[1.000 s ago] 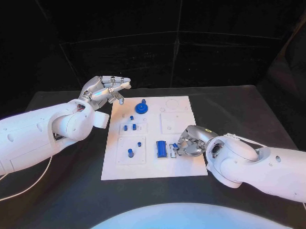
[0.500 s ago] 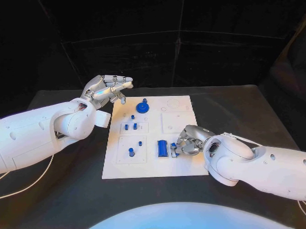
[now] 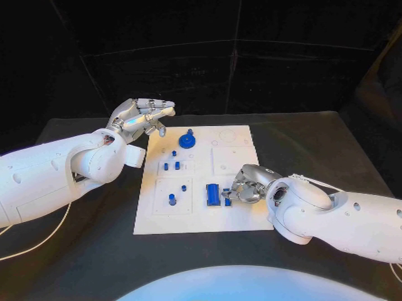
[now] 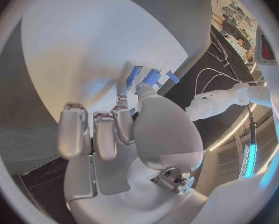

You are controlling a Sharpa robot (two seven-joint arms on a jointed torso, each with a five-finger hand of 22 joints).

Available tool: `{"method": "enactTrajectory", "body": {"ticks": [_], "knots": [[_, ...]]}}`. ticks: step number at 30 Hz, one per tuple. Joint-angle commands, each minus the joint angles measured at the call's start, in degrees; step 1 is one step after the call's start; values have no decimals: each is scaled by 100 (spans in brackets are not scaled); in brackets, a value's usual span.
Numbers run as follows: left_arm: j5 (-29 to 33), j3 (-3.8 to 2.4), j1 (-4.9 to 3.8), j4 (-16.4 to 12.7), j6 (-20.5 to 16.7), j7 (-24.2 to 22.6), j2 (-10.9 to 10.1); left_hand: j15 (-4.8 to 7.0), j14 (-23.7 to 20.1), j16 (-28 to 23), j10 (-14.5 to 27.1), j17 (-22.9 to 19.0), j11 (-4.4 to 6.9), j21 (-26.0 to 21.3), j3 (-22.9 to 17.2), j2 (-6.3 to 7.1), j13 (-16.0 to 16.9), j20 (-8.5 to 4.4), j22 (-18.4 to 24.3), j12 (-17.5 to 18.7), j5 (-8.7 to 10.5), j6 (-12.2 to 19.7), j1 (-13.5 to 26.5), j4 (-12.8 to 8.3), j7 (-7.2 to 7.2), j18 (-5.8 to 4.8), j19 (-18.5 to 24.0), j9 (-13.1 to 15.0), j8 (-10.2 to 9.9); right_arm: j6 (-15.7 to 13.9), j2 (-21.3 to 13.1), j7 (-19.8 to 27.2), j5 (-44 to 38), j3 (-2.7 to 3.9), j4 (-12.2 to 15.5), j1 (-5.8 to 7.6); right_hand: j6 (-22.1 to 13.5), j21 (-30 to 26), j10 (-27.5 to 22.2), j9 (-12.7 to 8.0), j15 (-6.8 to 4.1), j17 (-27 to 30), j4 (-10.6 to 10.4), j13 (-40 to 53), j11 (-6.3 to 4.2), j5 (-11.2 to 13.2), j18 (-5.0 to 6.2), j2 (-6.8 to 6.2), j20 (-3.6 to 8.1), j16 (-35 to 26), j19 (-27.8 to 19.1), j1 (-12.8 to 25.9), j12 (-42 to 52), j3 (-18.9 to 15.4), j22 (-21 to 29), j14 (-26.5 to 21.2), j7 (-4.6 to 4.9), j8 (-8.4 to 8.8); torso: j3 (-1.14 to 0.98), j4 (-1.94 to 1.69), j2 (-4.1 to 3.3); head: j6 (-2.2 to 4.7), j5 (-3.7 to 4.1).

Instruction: Assemble the parts on the task board

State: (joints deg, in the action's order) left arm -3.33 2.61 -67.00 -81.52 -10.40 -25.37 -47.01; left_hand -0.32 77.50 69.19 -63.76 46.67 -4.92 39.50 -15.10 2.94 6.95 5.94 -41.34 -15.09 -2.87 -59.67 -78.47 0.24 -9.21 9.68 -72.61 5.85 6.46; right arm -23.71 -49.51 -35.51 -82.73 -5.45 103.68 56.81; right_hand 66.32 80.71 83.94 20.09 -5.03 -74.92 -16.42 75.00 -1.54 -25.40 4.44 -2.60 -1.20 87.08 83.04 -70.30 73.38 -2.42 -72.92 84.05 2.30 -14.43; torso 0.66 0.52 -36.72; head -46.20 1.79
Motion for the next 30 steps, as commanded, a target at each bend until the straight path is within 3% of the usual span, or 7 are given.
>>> {"method": "enactTrajectory", "body": {"ticks": [1,8,15,19,21,27,30], "knots": [[16,-5,-8,-9,76,-13,3,14,-33,13,48,-9,-10,-16,23,-1,6,-5,7,-36,-16,23,-36,-3,3,45,16,-7,9,43,5,14,-82,1,17,6,-32,29,54,45,-26,-984,-8,322,-20,249,-91,19,12,7,6,79,-46,-102,-7,492,23,0,3,-4,1,-6,-2],[16,-5,-8,-7,72,-11,2,14,-33,13,48,-9,-10,-16,23,-1,6,-5,7,-36,-16,23,-36,-3,3,45,16,-7,9,17,-6,16,-120,1,31,6,-53,27,54,134,-23,-986,-10,322,-18,745,-91,76,8,6,6,199,-51,-316,-10,492,22,-10,1,1,0,-5,-9],[15,-5,-8,-4,69,-10,0,14,-33,13,48,-9,-10,-16,23,-1,6,-5,7,-36,-16,23,-36,-3,3,45,16,-7,9,-29,-66,70,-173,1,80,6,-78,20,48,172,-24,-975,42,322,-16,849,-89,78,8,-1,0,85,-56,-367,-3,490,25,-7,-1,-2,0,4,-2],[15,-5,-8,1,68,-10,0,14,-33,13,48,-9,-10,-16,23,-1,6,-5,7,-36,-16,23,-36,-3,3,45,16,-7,9,19,-173,228,-125,1,178,5,-99,15,47,237,-16,-986,124,339,-9,1274,-88,66,5,4,-4,-115,-39,-466,-3,492,37,-11,-5,-5,-3,7,-7],[15,-5,-8,5,67,-10,-1,14,-33,13,48,-9,-10,-16,23,-1,6,-5,7,-36,-16,23,-36,-3,3,45,16,-7,9,68,-244,287,-108,1,239,5,-105,14,48,254,-15,-988,153,344,-5,1360,-88,62,2,5,-5,-173,-33,-494,-3,493,38,-12,-2,-1,-1,9,-7],[15,-5,-8,10,69,-15,9,14,-33,13,48,-9,-10,-16,23,-1,6,-5,7,-36,-16,23,-36,-3,3,45,16,-7,9,52,-377,346,-78,0,273,5,-124,13,52,288,-12,-978,226,364,-2,1449,-88,94,-1,-1,-6,-321,-9,-529,-6,490,42,-7,9,7,6,29,13],[15,-5,-8,15,64,-26,16,11,-36,14,58,-13,-14,-32,22,-9,7,-3,21,-44,-16,31,-42,-3,-1,47,20,-9,9,-205,-456,564,101,0,272,6,-343,-59,-20,254,32,-867,215,283,61,1260,-67,118,-28,-67,-65,-357,-144,-584,115,466,127,130,4,3,12,52,16]]}}
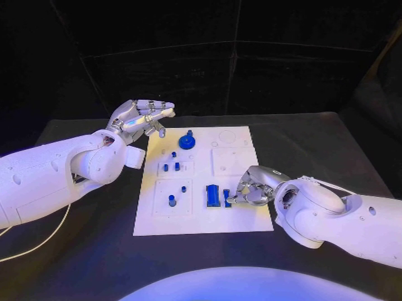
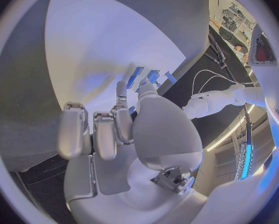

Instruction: Assemble the parts on the task board

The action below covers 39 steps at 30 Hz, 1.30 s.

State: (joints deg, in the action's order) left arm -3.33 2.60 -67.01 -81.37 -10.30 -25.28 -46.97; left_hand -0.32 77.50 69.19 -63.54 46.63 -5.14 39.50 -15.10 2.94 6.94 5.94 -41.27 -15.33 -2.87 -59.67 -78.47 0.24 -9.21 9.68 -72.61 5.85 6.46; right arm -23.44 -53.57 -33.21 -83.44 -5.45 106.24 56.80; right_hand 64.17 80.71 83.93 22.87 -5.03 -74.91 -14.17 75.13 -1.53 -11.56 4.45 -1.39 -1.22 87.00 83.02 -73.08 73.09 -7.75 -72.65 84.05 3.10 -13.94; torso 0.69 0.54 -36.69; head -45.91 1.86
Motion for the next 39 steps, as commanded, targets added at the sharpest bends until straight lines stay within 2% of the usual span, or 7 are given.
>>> {"method": "enactTrajectory", "body": {"ticks": [1,10,13,24,29,38,39], "knots": [[15,-4,-7,2,51,-40,12,9,-42,7,39,-26,6,-60,27,-9,9,-2,40,-24,-15,33,-36,1,-4,52,29,-9,9,-354,-92,485,322,1,20,7,-206,-107,-69,-38,55,-804,-17,206,90,-202,-53,2,-44,-98,-103,-96,-219,-75,167,451,80,134,-2,3,13,29,1],[88,-1,23,127,-25,-91,47,-52,-713,-690,178,-1182,-38,-422,144,1,4,55,279,-97,-12,91,45,89,-29,67,349,-26,25,-592,-330,3105,3279,9,-418,247,-804,-1417,-1131,-197,244,641,173,-1177,324,-52,311,192,-222,-1162,-1021,-664,-2315,-131,2085,51,347,537,29,-7,145,178,75],[179,1,47,250,-82,-103,89,-147,-1471,-1465,389,-1864,-134,-883,199,5,-73,156,536,-20,-10,166,33,125,-87,49,880,-50,17,-399,-266,4003,4416,11,-853,470,-914,-3047,-2043,-259,350,2874,265,-2384,428,47,613,314,-312,-3226,-1996,-918,-3987,-147,4009,-766,441,627,39,-5,233,292,89],[558,0,175,991,-359,-171,509,-704,-2323,-4829,457,-3483,-356,-3000,266,-58,-329,801,2090,528,-27,319,-83,303,-162,88,2762,-201,-74,363,608,5421,6634,15,-2683,771,-1135,-6201,-2587,-883,1085,5533,513,-5311,963,419,611,520,-1081,-7338,-2987,-1270,-6295,-384,6052,-2402,795,1024,71,51,518,661,61],[714,-2,223,1404,-460,-270,730,-933,-2650,-5562,946,-3830,-638,-3427,618,55,-344,1019,2493,1006,-23,799,218,513,70,55,3212,-230,-287,530,1182,5722,7196,18,-3489,788,-1164,-6887,-2464,-1236,1191,6234,773,-6189,1036,466,619,598,-1220,-7992,-2815,-1141,-6622,-448,6552,-2378,822,1029,53,43,586,854,83],[885,-5,276,1762,-668,-341,935,-1002,-2871,-6154,1888,-4101,-572,-3651,1215,-63,-357,1080,3125,1203,-8,1469,436,908,11,40,4402,-235,-304,706,1792,5936,7814,29,-4296,792,-1293,-7433,-2523,-1677,1308,6950,1192,-6968,1141,440,619,718,-1303,-8345,-2635,-876,-6947,-428,6886,-2388,798,1042,17,17,578,1076,61],[679,2,278,1724,-470,-158,901,-685,-4339,-6367,3211,-4663,-244,-3950,1510,-294,-694,578,3420,1533,287,2804,2682,629,296,-290,5257,-585,-646,437,1744,5596,7235,23,-4215,780,-2806,-7601,-4267,-1835,1035,7076,1417,-7092,836,665,243,540,-874,-8700,-4356,1537,-7309,-69,7265,-4191,466,1394,39,34,581,1030,76]]}}
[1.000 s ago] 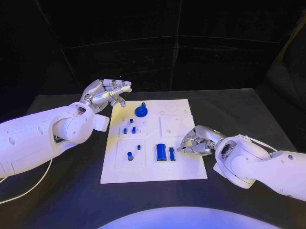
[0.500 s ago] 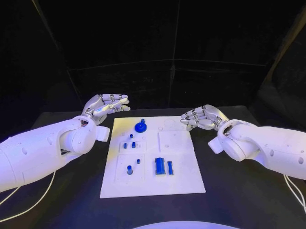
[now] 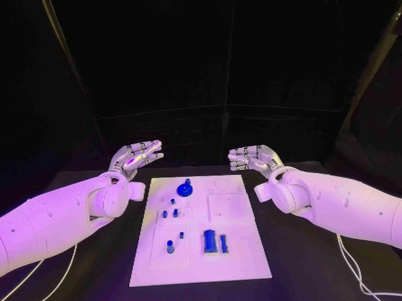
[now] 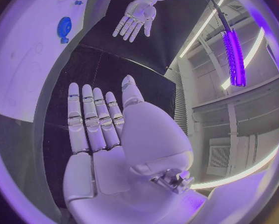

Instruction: Assemble the parts on the task board

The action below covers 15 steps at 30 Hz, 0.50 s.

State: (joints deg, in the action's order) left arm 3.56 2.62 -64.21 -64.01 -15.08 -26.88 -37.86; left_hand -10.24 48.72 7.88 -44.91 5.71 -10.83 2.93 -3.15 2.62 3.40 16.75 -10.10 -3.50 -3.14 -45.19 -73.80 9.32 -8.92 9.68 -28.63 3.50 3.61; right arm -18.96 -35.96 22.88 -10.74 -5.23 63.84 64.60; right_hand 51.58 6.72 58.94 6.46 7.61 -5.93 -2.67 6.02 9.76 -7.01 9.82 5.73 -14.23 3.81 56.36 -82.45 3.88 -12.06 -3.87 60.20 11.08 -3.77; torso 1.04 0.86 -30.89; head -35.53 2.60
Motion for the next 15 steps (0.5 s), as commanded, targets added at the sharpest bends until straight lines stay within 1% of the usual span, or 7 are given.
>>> {"method": "enactTrajectory", "body": {"ticks": [1,3,8,9,12,14,15], "knots": [[-11,-1,0,-22,-3,1,-12,315,-1507,-253,1401,-571,333,-293,315,-262,-340,-522,315,350,314,1410,2262,-293,273,-290,882,-350,-361,-22,-21,-9,-30,2,37,-2,-1599,-218,-1817,-210,-211,593,267,-602,-281,210,-295,-573,440,-381,-1711,2556,-388,373,387,-1851,-341,377,1,0,0,-5,-4],[-18,-6,8,-73,-60,-5,-25,359,-1731,-292,1612,-571,383,-293,315,-262,-340,-598,363,350,314,1620,2604,-340,307,-290,1019,-350,-361,-77,-40,6,-6,14,94,-12,-1845,-255,-2099,-646,-244,593,267,-602,-334,235,-295,-573,502,-381,-1977,2961,-388,424,387,-2134,-392,377,-11,-10,-3,8,-32],[-65,-42,63,-425,-457,-45,-117,490,-2351,-788,2180,-571,522,-293,315,-262,-340,-808,492,350,314,2192,3549,-444,424,-383,1384,-350,-361,-462,-171,115,165,94,492,-80,-2492,-672,-2841,-646,-345,593,267,-602,-461,701,-394,-573,681,-381,-2693,3990,-388,569,387,-2893,-530,377,-80,-67,-23,88,-202],[-78,-52,78,-519,-563,-56,-141,513,-2455,-788,2276,-571,546,-293,315,-262,-340,-844,512,350,314,2289,3708,-458,442,-407,1445,-350,-361,-565,-206,143,210,116,598,-99,-2602,-672,-2966,-646,-761,593,267,-602,-482,701,-393,-573,712,-381,-2815,4165,-388,598,387,-3022,-554,377,-90,-74,-25,98,-224],[-125,-88,134,-872,-962,-96,-234,566,-2706,-788,2505,-571,602,-293,315,-262,-340,-931,564,350,314,2521,4089,-509,489,-444,1592,-350,-361,-951,-338,252,381,196,996,-167,-2860,-672,-3261,-646,-761,593,267,-602,-532,701,-455,-573,782,-381,-3099,4576,-388,655,387,-3324,-608,377,-104,-86,-29,115,-260],[-163,-116,179,-1157,-1283,-128,-308,601,-2873,-788,2657,-571,639,-293,315,-262,-340,-997,598,350,314,2671,4342,-932,892,-495,1679,-350,-361,-1264,-445,340,520,262,1319,-222,-3039,-672,-3466,-646,-761,593,267,-602,-567,701,-455,-573,833,-381,-3296,4860,-388,704,387,-3535,-647,377,-104,-86,-29,115,-260],[-197,-142,219,-1410,-1568,-157,-374,617,-2950,-788,2729,-571,656,-293,315,-262,-340,-1018,1010,350,314,2743,4460,-932,892,-504,1729,-350,-361,-1438,-505,389,597,298,1499,-253,-3120,-672,-3561,-646,-761,593,267,-602,-976,701,-490,-573,855,-381,-3387,4991,-388,721,387,-3630,-666,377,-104,-86,-29,115,-260]]}}
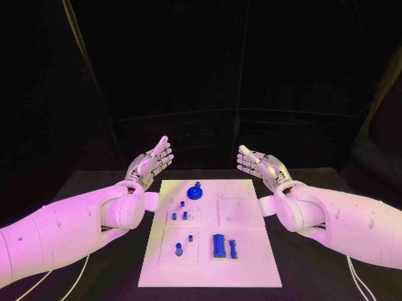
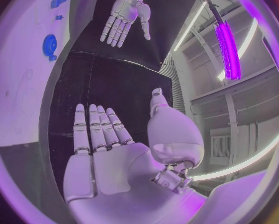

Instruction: Assemble the parts on the task board

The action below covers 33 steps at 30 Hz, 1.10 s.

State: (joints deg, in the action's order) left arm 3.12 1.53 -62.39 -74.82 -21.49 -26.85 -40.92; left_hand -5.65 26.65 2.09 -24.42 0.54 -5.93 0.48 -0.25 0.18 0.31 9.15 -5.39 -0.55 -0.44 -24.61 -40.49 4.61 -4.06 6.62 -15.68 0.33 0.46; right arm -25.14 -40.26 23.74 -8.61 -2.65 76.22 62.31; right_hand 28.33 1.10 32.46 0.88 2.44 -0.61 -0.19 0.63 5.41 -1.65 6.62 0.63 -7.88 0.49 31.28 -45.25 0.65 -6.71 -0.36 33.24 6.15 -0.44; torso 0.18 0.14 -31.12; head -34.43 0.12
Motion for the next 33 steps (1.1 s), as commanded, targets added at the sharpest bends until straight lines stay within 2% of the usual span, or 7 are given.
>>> {"method": "enactTrajectory", "body": {"ticks": [1,2,5,8,9,11,33], "knots": [[-174,-49,61,-485,-1103,-177,-108,565,-876,-209,804,-54,593,-48,25,-18,-31,-310,539,55,44,809,1331,-461,406,-199,507,-33,-46,-1047,-153,366,484,88,495,-64,-930,-110,-1062,-88,-244,61,19,-63,-541,165,-198,-63,258,-49,-1028,1486,-65,213,36,-1092,-203,44,-18,-14,-6,5,-12],[-193,-63,83,-622,-1257,-193,-144,565,-942,-209,860,-54,593,-48,25,-18,-31,-329,539,55,44,869,1429,-461,406,-200,549,-33,-46,-1176,-197,402,541,115,628,-87,-1004,-110,-1147,-88,-244,61,19,-63,-541,165,-198,-63,279,-49,-1108,1603,-65,235,36,-1178,-615,44,-18,-14,-6,5,-12],[-241,-99,140,-982,-1664,-234,-238,565,-1123,-209,1017,-54,593,-48,25,-18,-31,-399,539,55,44,1035,1706,-461,406,-662,647,-33,-46,-1508,-310,496,688,184,971,-145,-1195,-110,-1371,-88,-244,61,19,-63,-541,165,-235,-63,331,-49,-1320,1909,-65,671,36,-1402,-615,44,-18,-14,-6,5,-12],[-281,-130,187,-1283,-2002,-268,-316,565,-1300,-209,1188,-54,593,-48,25,-18,-31,-464,539,55,44,1199,1975,-461,406,-662,750,-33,-46,-1736,-388,560,789,232,1206,-186,-1382,-110,-1583,-88,-244,61,19,-63,-541,165,-260,-63,382,-49,-1527,2206,-65,671,36,-1621,-615,44,-18,-14,-6,5,-12],[-290,-136,197,-1345,-2073,-275,-333,565,-1372,-209,1253,-54,593,-48,25,-18,-31,-481,539,55,44,1269,2086,-461,406,-662,799,-33,-46,-1813,-414,581,823,248,1286,-199,-1455,-110,-1665,-88,-244,61,19,-63,-541,165,-260,-63,788,-49,-1607,2324,-65,671,36,-1708,-615,44,-18,-14,-6,5,-12],[-303,-146,212,-1442,-2182,-286,-358,565,-1472,-209,1344,-54,593,-48,25,-18,-31,-915,539,55,44,1361,2236,-461,406,-662,848,-33,-46,-1877,-437,599,852,261,1352,-211,-1560,-110,-1786,-88,-244,61,19,-63,-541,165,-662,-63,788,-49,-1718,2491,-65,671,36,-1828,-615,44,-18,-14,-6,5,-12],[-312,-153,223,-1514,-2263,-294,-377,565,-2181,-209,1985,-54,593,-48,25,-18,-31,-915,539,55,44,1996,3321,-461,406,-662,1568,-33,-46,-1898,-443,605,861,265,1373,-215,-2314,-110,-2642,-88,-244,61,19,-63,-541,165,-662,-63,788,-49,-2545,3694,-65,671,36,-2713,-615,44,-18,-14,-6,5,-12]]}}
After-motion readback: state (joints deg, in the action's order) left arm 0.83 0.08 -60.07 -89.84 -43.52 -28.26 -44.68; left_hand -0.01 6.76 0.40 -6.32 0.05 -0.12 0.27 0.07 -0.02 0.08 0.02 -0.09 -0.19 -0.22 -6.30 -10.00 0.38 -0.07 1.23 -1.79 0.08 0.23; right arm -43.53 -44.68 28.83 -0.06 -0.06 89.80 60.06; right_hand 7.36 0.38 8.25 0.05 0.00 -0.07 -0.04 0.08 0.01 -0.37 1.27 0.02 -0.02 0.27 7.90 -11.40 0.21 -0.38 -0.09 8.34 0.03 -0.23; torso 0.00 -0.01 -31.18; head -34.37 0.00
